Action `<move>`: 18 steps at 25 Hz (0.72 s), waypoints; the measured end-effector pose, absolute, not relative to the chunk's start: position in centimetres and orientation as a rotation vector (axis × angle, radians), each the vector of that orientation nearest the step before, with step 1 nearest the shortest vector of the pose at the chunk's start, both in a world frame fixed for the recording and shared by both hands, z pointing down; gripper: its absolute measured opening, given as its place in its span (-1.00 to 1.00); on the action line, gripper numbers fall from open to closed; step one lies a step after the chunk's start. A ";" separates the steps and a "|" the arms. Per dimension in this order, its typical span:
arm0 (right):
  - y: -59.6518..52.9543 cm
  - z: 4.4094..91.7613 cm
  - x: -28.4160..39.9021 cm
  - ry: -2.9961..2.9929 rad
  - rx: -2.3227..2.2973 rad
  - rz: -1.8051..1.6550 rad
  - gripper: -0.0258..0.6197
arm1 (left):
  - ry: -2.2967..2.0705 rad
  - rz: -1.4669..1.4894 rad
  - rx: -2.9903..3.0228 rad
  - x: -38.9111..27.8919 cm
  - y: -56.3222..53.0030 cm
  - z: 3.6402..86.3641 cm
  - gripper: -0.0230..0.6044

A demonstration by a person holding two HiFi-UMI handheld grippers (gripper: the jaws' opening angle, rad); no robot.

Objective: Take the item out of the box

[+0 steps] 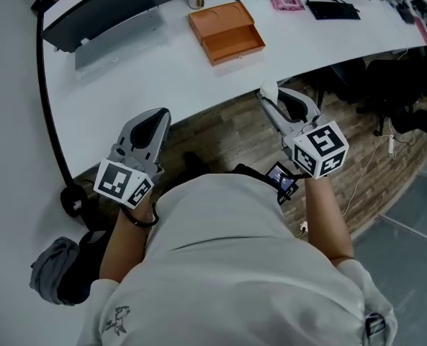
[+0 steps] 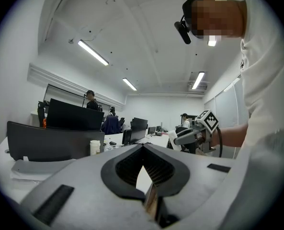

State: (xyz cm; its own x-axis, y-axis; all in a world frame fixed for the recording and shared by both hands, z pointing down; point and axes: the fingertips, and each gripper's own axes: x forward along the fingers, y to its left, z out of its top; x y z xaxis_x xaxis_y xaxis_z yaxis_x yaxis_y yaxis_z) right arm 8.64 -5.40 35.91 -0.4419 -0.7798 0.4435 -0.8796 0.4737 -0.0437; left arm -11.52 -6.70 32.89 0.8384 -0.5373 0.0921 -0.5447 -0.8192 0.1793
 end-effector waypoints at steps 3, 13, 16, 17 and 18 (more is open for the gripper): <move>-3.5 36.3 10.2 -2.389 1.370 0.387 -0.53 | -0.856 0.064 2.822 -9.3 -4.9 32.8 -0.93; 4.0 37.2 17.9 -2.468 1.308 0.408 -0.53 | -0.891 0.092 2.827 0.2 2.8 32.8 -0.93; 6.6 37.1 19.7 -2.493 1.296 0.377 -0.53 | -0.895 0.089 2.831 2.4 5.2 32.7 -0.93; 7.3 36.9 20.3 -2.502 1.294 0.367 -0.53 | -0.895 0.086 2.832 3.0 5.8 32.7 -0.93; 7.9 36.8 20.8 -2.511 1.295 0.357 -0.53 | -0.895 0.083 2.831 3.5 6.4 32.7 -0.93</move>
